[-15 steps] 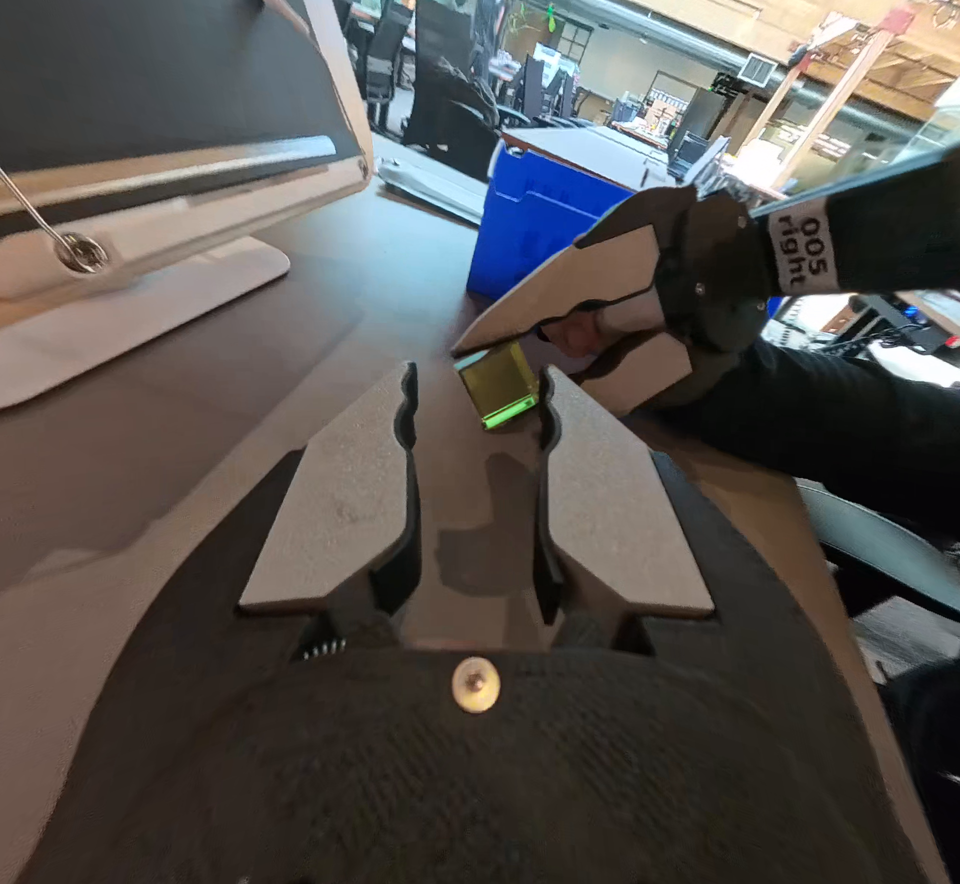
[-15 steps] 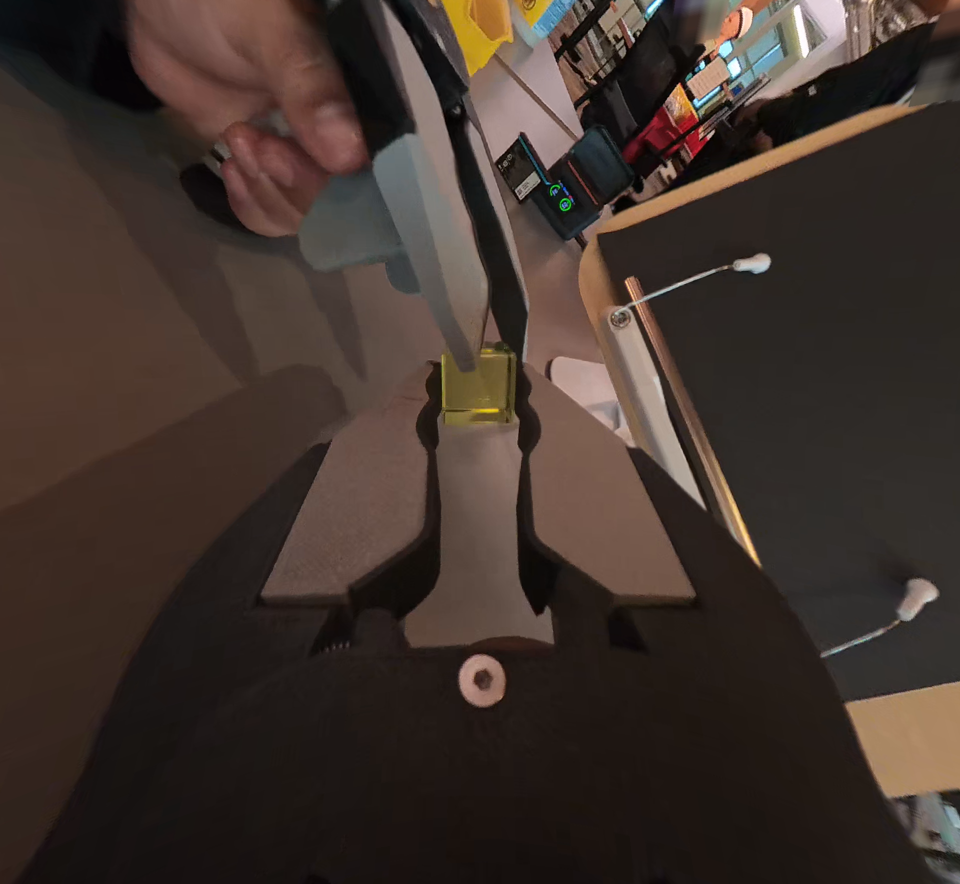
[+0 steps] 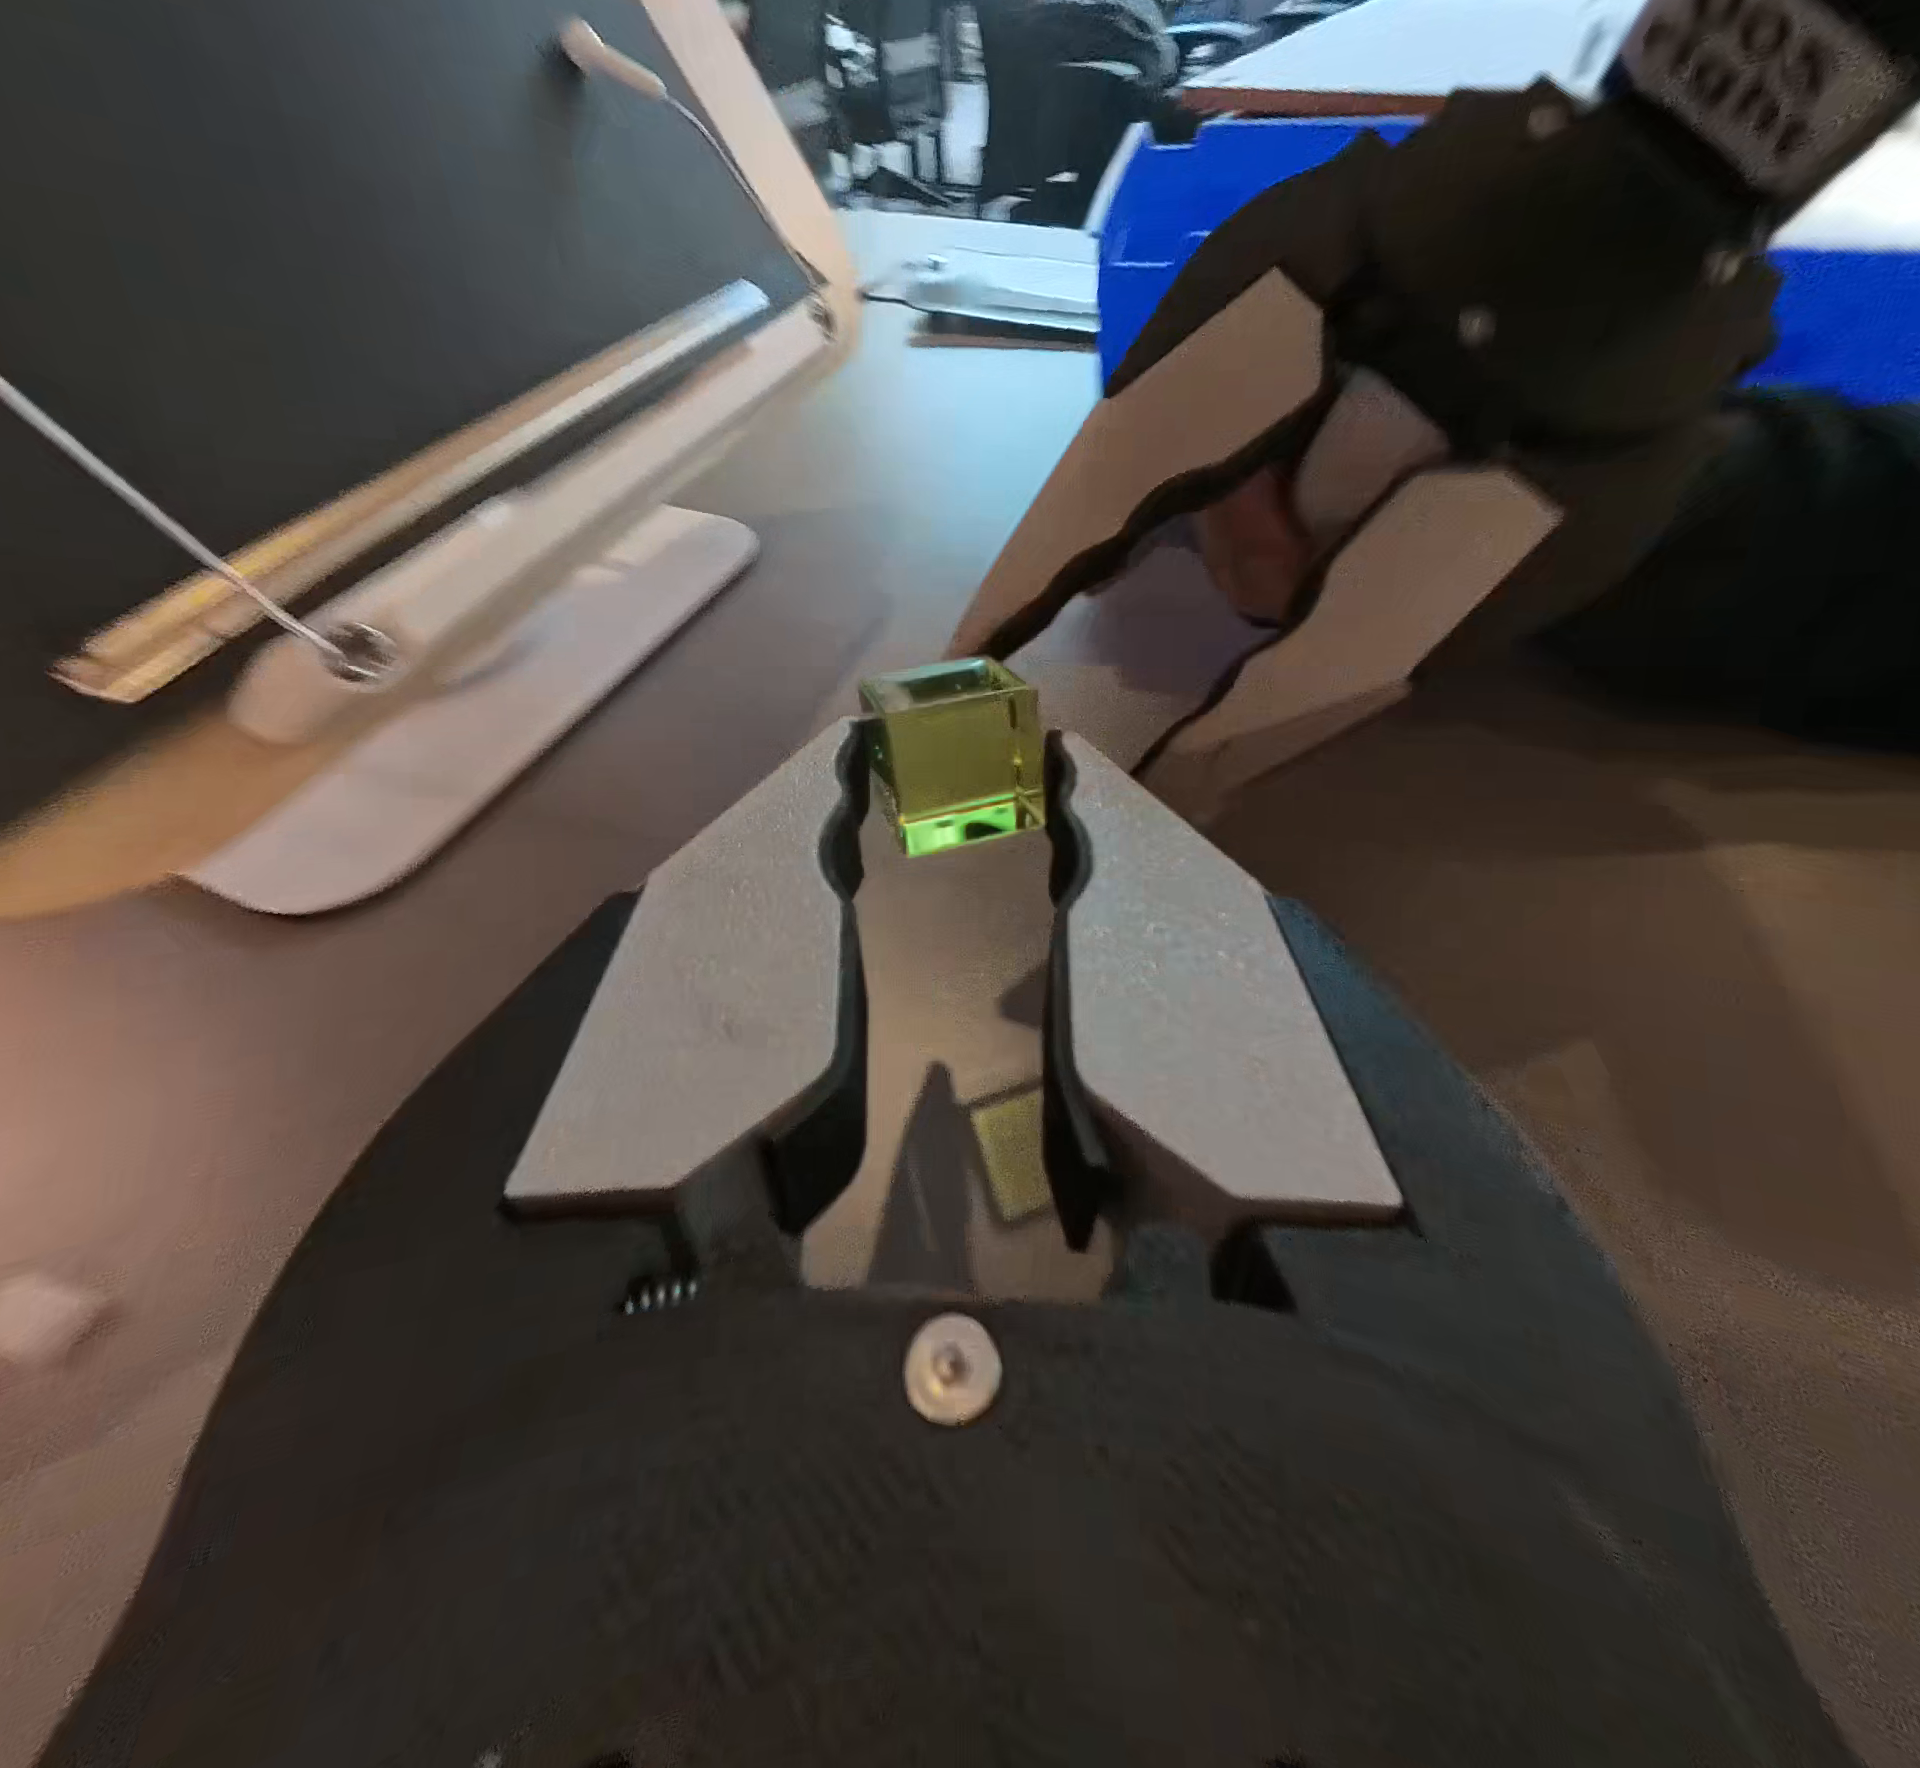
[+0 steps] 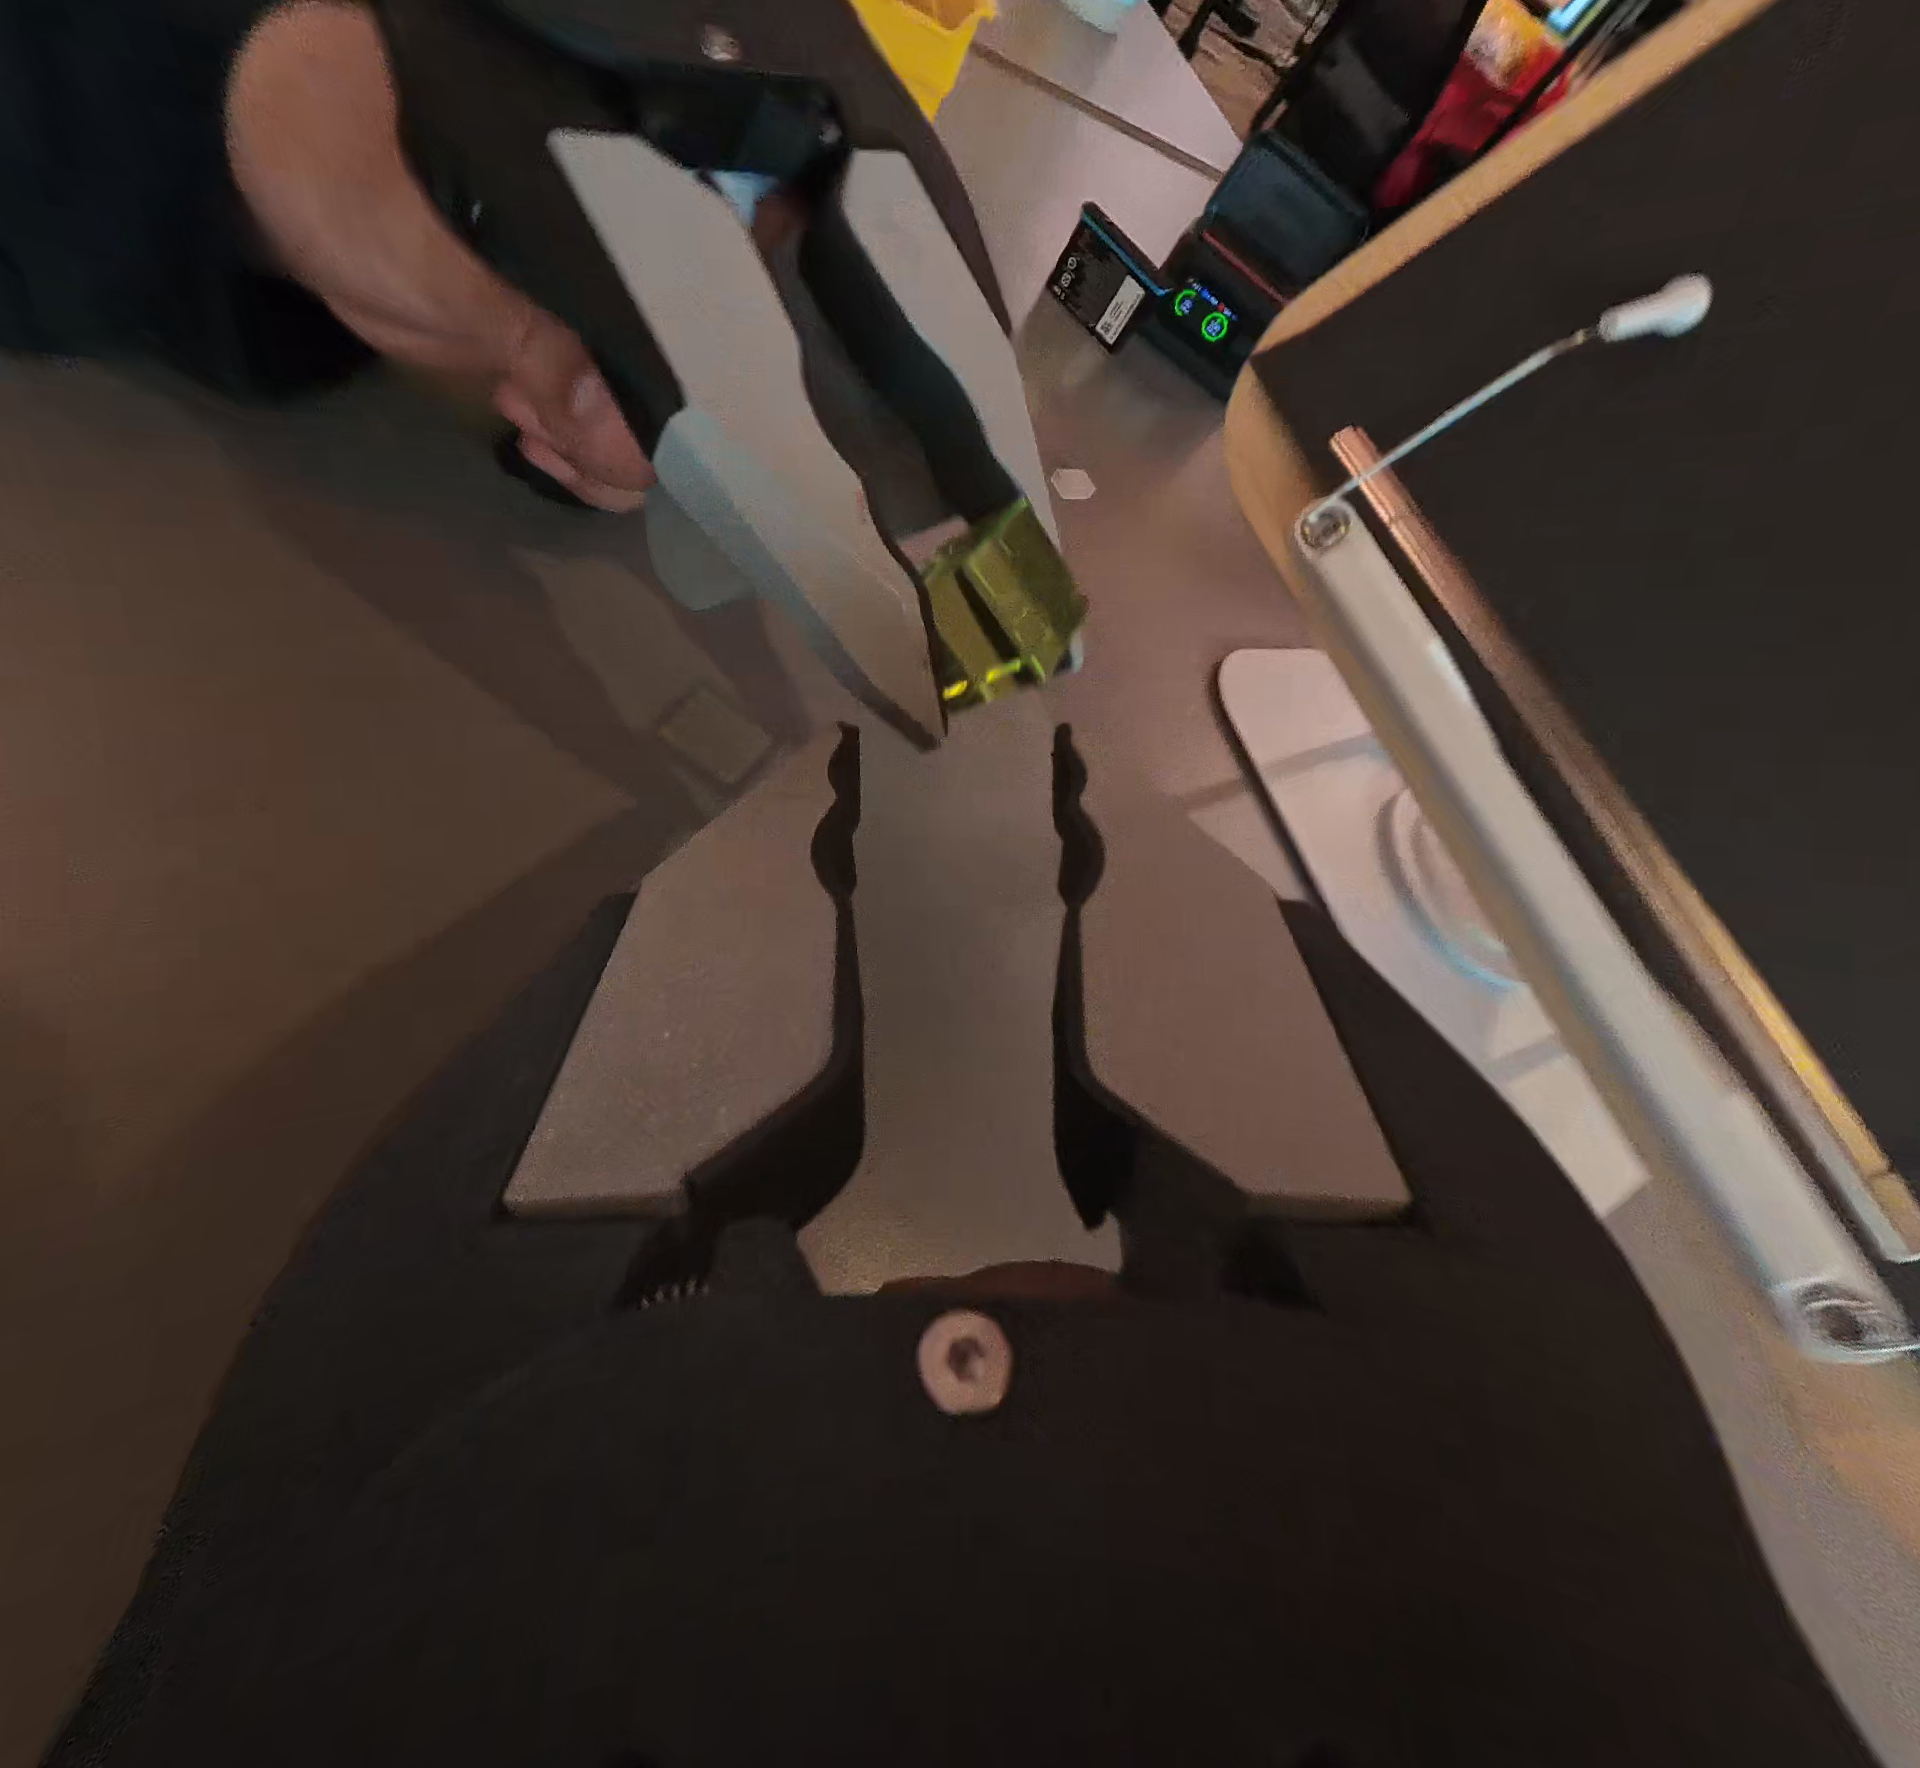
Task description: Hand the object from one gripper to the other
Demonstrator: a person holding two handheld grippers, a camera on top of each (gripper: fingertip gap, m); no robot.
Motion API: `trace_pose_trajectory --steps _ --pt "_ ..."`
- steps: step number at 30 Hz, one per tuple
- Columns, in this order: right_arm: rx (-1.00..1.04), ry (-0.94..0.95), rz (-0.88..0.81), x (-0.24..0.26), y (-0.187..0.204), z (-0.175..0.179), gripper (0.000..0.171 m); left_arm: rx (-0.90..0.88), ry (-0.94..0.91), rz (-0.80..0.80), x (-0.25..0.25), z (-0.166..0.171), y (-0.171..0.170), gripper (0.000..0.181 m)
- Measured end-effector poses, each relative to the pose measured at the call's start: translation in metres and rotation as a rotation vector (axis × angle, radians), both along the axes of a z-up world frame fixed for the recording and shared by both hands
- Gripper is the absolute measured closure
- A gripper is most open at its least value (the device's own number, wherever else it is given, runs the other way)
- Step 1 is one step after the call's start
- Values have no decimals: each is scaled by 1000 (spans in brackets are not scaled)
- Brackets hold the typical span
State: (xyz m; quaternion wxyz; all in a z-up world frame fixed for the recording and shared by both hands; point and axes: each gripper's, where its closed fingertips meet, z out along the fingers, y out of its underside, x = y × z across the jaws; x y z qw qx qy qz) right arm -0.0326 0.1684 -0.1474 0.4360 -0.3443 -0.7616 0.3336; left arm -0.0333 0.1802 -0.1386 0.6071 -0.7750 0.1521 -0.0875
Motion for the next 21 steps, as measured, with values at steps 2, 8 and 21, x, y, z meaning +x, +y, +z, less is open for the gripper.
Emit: trace_pose_trajectory --steps 2,8,21 --pt "-143 -29 17 2 2 2 138 55 152 74 -14 1 1 150" --pt "-525 -58 22 -2 2 16 136 66 622 126 -21 -19 4 149" --pt "-763 -196 74 -1 -9 10 148 227 798 138 1 1 2 146"
